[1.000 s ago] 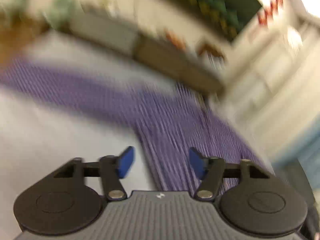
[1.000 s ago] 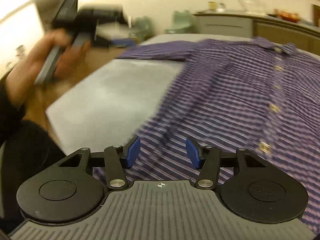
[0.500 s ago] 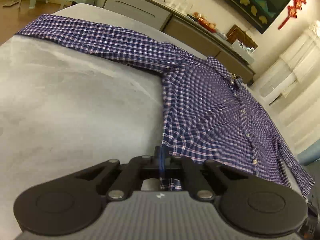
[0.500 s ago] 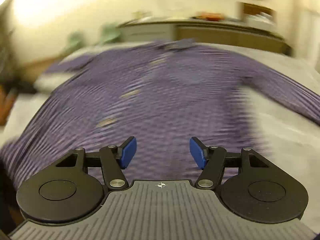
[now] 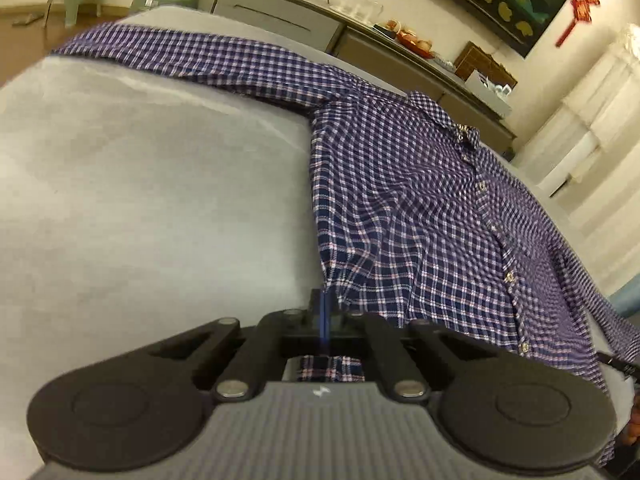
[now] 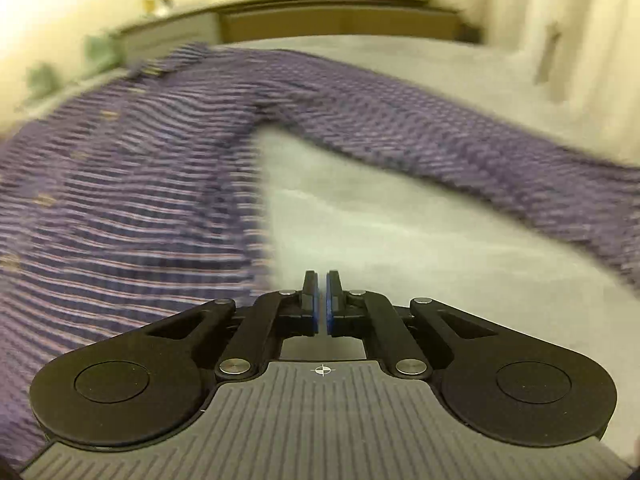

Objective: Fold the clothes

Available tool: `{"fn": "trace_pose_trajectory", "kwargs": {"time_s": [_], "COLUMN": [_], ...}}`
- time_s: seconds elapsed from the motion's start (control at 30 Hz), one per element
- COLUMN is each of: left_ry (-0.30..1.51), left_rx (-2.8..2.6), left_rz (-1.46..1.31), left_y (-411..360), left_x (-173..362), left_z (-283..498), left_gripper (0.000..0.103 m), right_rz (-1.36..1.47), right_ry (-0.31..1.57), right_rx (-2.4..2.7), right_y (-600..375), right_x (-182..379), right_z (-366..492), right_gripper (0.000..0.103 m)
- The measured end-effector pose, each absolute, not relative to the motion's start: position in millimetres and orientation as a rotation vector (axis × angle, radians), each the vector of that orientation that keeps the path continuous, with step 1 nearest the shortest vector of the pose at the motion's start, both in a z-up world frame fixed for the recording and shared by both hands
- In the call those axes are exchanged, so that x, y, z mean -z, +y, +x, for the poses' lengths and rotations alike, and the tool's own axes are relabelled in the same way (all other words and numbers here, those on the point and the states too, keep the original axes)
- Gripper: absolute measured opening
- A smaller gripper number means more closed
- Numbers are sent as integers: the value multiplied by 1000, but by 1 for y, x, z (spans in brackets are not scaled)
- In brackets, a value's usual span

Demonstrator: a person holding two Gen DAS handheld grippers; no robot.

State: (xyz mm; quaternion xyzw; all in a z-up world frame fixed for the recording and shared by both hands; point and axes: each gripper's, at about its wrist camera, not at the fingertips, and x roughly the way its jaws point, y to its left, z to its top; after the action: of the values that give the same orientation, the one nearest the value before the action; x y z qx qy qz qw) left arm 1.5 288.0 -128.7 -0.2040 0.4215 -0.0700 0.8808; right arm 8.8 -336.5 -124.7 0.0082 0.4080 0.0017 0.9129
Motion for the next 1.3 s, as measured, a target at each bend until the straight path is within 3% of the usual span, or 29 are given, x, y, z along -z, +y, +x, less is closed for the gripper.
{"fn": "trace_pose_trajectory", "kwargs": {"time_s": [0.13,0.17,0.2,0.33,0.4,0.47,0.5,0.57,0.73,0.87,0.93,0.97,1.03,1.07,1.13,1.2,1.3], "left_ry": [833,816,806,825,864,874,878,888,834,886,915,914,910,908,881,862,886], "left_rx": [189,199,211,222,181,128,98,19,143,260,197,155,71,28,48,151,261], "left_rz": [-449,-447,-435,-360,-330,-330,-343,-346,-315,-249,-209,-205,-213,-219,-206,-190,-122], "left_y": [290,288,283,263,261,270,277,287,264,242,243,250,259,263,258,243,217], "left_x": [111,106,103,106,116,124,123,117,84,94,107,112,111,109,99,89,93], "left_z": [-4,-3,0,22,32,33,30,21,-26,-58,-63,-65,-69,-71,-81,-92,-105], "left_gripper": [7,12,14,15,15,3,3,3,13,16,13,3,3,3,5,9,14], "right_rz": [33,40,46,-63,-117,-105,-94,-53,-47,-111,-156,-182,-214,-221,-232,-222,-135], "right_ry": [761,735,708,708,707,751,763,781,754,724,772,800,830,831,819,762,747], "right_rx": [-72,-121,-169,-276,-329,-288,-251,-153,-131,-408,-445,-420,-324,-254,-137,-97,-328], "right_y": [-330,-324,-318,-281,-263,-272,-280,-302,-309,-268,-262,-264,-276,-285,-302,-310,-297], "right_x": [104,97,91,105,112,127,132,129,109,94,104,111,118,117,115,104,100], "right_z": [19,25,31,80,105,120,124,127,87,22,7,3,-2,-3,-7,-25,-56], "right_gripper": [23,35,38,38,32,25,24,32,33,37,38,39,51,53,54,44,44]}}
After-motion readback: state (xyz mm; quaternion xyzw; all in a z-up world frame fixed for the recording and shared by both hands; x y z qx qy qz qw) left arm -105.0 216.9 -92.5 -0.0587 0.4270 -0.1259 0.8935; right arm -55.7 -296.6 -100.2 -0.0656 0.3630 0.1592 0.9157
